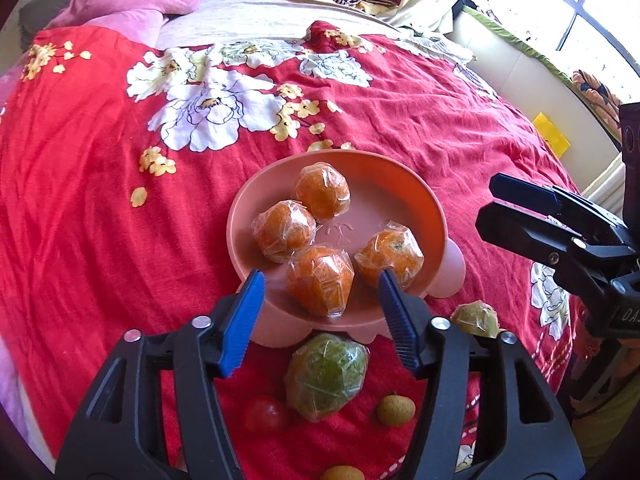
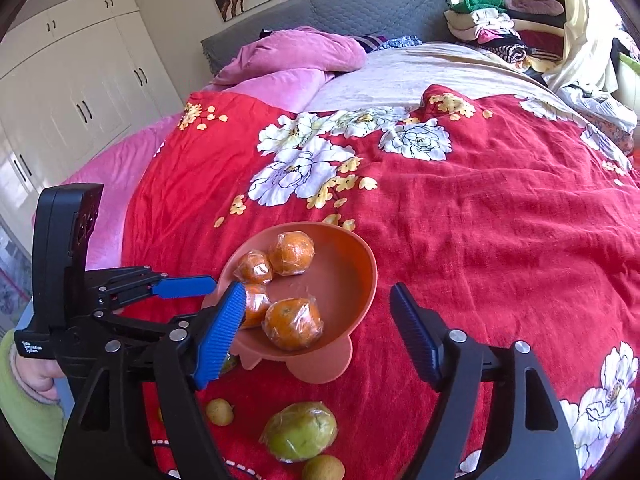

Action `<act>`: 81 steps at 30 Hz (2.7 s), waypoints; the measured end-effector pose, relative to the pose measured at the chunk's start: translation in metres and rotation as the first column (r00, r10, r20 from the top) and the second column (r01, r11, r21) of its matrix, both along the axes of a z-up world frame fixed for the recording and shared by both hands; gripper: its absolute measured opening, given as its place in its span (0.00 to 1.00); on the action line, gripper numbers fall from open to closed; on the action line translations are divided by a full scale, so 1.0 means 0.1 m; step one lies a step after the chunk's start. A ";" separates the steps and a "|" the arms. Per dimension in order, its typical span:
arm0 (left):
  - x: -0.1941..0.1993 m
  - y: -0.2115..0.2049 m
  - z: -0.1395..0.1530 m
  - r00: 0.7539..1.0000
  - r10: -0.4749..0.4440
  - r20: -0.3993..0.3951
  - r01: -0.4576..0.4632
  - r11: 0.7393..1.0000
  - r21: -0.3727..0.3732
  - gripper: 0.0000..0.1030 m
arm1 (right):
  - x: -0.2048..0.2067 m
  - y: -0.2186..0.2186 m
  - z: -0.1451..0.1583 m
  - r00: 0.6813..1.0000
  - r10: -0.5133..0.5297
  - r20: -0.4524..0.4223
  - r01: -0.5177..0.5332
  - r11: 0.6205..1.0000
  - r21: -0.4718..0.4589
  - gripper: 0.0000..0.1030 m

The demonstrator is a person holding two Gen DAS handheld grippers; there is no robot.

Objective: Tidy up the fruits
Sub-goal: 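Open the left gripper to drop its orange into the dish, then withdraw both grippers, then withdraw both open grippers from the dish toward the loose longans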

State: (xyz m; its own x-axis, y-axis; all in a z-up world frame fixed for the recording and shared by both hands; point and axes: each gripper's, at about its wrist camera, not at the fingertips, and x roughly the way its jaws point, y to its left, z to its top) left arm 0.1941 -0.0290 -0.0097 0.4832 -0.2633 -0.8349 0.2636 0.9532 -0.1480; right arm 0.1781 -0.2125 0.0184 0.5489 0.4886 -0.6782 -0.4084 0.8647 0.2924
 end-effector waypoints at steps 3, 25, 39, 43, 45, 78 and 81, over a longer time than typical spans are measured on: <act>-0.03 0.04 0.05 1.000 0.019 0.013 -0.019 1.000 -0.007 0.60 | -0.06 0.00 0.04 1.000 0.000 0.011 0.001 1.000 -0.005 0.74; -0.34 0.20 0.38 0.993 0.075 0.089 -0.071 0.996 -0.049 0.90 | -0.41 -0.09 0.34 0.996 -0.041 0.080 0.042 0.999 -0.013 0.92; -0.55 0.26 0.52 0.988 0.095 0.123 -0.090 0.995 -0.042 0.90 | -0.60 -0.09 0.49 0.992 -0.034 0.123 0.037 0.999 -0.017 0.95; -0.60 0.27 0.55 0.986 0.100 0.132 -0.096 0.995 -0.034 0.90 | -0.65 -0.11 0.51 0.991 -0.031 0.131 0.033 0.999 -0.014 0.95; -0.64 0.29 0.56 0.985 0.107 0.133 -0.103 0.994 -0.034 0.90 | -0.68 -0.13 0.52 0.990 -0.031 0.136 0.034 0.999 -0.019 0.95; -1.23 0.31 0.07 0.993 0.101 0.063 -0.104 0.994 0.041 0.90 | -1.05 -0.33 0.04 0.998 -0.014 0.061 0.022 0.992 -0.126 0.95; -1.27 0.30 0.02 0.993 0.103 0.058 -0.105 0.993 0.045 0.90 | -1.08 -0.33 0.00 0.998 -0.013 0.056 0.020 0.991 -0.134 0.95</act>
State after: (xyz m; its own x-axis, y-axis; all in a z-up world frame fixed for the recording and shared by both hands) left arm 0.0672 0.0014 -0.0074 0.5516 -0.1695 -0.8167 0.1692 0.9815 -0.0894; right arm 0.0703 -0.2451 0.0184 0.5944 0.3856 -0.7057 -0.4058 0.9014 0.1509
